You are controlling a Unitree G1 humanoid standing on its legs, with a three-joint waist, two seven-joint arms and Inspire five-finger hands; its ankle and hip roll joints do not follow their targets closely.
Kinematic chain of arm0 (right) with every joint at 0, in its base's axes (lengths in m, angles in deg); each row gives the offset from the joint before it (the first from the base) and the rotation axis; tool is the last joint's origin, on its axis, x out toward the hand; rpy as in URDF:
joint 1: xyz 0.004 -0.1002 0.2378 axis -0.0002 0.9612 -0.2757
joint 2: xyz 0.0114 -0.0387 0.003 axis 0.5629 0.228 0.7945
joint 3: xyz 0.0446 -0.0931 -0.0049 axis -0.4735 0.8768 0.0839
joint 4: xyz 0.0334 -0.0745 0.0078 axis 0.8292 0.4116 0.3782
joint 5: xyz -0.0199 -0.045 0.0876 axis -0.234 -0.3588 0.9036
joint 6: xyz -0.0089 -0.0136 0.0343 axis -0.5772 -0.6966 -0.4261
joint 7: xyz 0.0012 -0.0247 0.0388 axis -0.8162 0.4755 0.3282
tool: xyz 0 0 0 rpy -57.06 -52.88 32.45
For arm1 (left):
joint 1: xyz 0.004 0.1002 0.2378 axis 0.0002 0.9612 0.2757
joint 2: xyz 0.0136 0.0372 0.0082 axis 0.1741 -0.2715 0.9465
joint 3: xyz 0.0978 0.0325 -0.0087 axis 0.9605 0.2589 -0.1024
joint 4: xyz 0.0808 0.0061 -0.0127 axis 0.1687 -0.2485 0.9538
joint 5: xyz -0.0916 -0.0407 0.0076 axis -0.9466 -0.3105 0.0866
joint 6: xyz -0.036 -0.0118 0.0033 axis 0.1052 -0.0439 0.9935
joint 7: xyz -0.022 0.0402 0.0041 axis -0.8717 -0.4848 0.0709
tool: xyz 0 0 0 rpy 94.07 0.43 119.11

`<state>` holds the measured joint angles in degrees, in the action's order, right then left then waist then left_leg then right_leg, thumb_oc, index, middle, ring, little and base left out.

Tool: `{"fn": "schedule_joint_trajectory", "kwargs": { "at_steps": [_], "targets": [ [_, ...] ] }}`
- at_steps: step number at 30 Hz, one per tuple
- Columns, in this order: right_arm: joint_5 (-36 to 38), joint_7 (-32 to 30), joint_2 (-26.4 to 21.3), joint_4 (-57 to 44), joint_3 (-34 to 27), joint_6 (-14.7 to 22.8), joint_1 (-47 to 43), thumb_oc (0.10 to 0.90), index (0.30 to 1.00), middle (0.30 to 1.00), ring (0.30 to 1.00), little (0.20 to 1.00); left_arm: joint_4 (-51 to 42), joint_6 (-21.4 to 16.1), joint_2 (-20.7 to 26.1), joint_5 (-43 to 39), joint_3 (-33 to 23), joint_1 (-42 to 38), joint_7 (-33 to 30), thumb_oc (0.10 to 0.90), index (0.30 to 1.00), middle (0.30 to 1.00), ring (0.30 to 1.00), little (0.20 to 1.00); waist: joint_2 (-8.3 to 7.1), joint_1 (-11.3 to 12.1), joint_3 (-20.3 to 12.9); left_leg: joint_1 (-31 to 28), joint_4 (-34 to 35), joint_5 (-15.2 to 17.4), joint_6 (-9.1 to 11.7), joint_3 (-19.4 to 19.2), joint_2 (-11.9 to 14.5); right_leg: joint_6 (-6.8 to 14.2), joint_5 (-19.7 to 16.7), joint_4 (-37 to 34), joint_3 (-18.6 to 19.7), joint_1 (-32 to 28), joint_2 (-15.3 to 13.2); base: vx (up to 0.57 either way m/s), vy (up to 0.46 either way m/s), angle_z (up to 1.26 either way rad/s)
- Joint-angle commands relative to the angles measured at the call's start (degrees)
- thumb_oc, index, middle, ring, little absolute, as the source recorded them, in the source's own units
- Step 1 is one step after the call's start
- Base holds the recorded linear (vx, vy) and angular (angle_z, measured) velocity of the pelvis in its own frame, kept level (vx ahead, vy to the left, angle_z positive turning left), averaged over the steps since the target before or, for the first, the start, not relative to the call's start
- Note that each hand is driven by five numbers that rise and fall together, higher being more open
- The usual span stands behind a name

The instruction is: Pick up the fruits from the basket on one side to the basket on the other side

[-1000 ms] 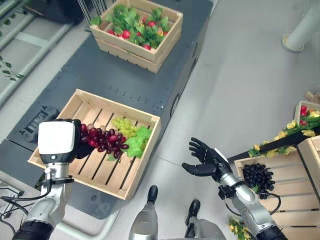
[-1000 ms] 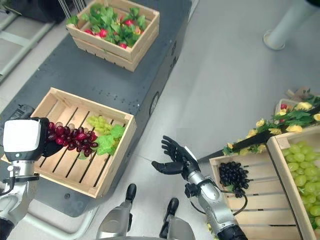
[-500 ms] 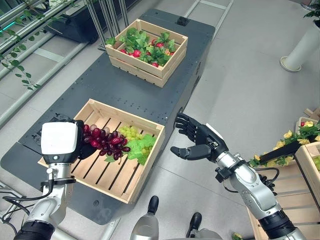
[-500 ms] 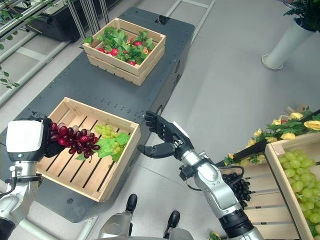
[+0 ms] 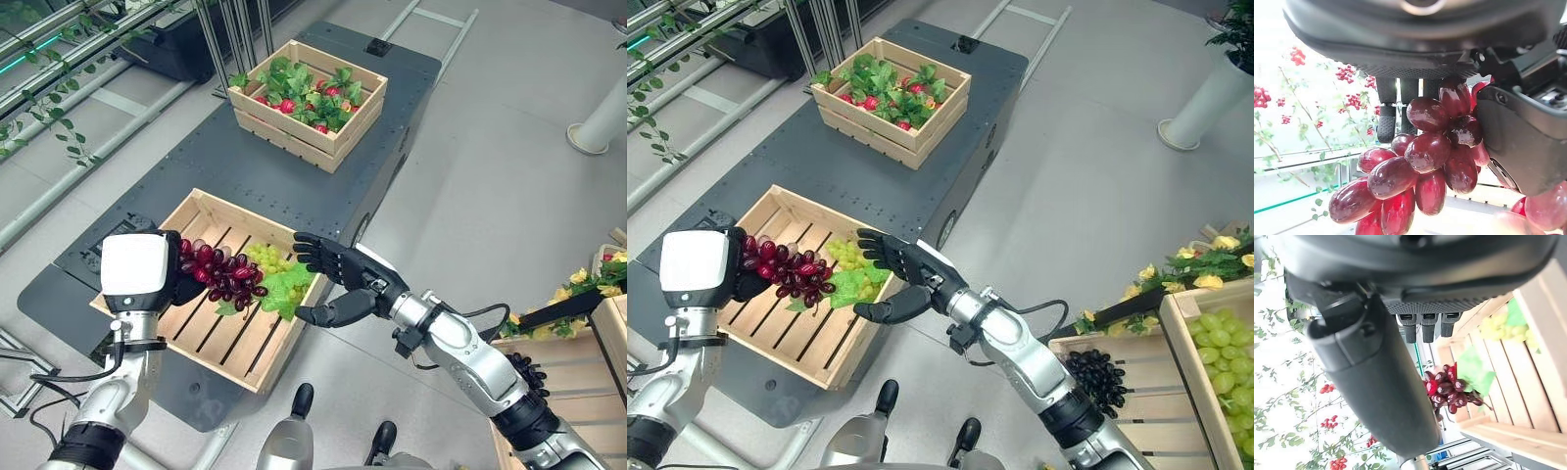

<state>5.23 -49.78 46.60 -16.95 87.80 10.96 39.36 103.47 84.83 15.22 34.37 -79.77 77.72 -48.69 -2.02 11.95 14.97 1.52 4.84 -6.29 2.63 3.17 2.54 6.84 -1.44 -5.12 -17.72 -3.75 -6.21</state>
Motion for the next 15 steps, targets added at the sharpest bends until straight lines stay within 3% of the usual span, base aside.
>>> {"fn": "schedule_joint_trajectory", "kwargs": {
  "at_steps": [1, 8, 15],
  "targets": [
    [-1.8, -5.4, 3.0, -5.1, 1.5, 5.1, -2.1, 0.8, 0.9, 0.9, 0.9, 0.9, -0.7, 0.4, 0.5, -3.8, 1.8, -8.4, -3.6, 0.4, 0.3, 0.3, 0.3, 0.3, 0.77, -0.3, -11.2, -0.9, 0.2, 5.0, -0.7, 2.3, -5.8, 0.1, 1.0, 1.3, -0.5, -0.1, 0.7, 0.0, 0.0, 0.0],
    [-2.2, -11.5, 4.4, -5.9, 0.5, 5.1, -2.6, 0.8, 0.9, 0.9, 0.9, 0.9, -1.4, -0.8, -2.9, -5.4, 2.4, -8.0, -3.3, 0.4, 0.3, 0.3, 0.3, 0.3, 0.88, -0.3, -11.6, -1.0, 0.2, 5.2, -0.8, 2.1, -5.8, 0.3, 0.8, 1.2, -0.2, 0.0, 0.5, 0.0, 0.0, 0.0],
    [-1.7, -11.6, 4.1, -6.9, 0.3, 3.3, -2.7, 0.8, 0.9, 0.9, 0.9, 0.9, -2.8, -0.7, -5.6, -8.4, 2.8, -8.2, -2.7, 0.4, 0.3, 0.3, 0.3, 0.3, 0.67, -0.7, -12.0, -1.1, 0.2, 5.4, -0.9, 1.7, -5.8, 0.4, 0.8, 1.1, 0.6, 0.2, 0.4, 0.0, 0.0, 0.0]
  ]
}}
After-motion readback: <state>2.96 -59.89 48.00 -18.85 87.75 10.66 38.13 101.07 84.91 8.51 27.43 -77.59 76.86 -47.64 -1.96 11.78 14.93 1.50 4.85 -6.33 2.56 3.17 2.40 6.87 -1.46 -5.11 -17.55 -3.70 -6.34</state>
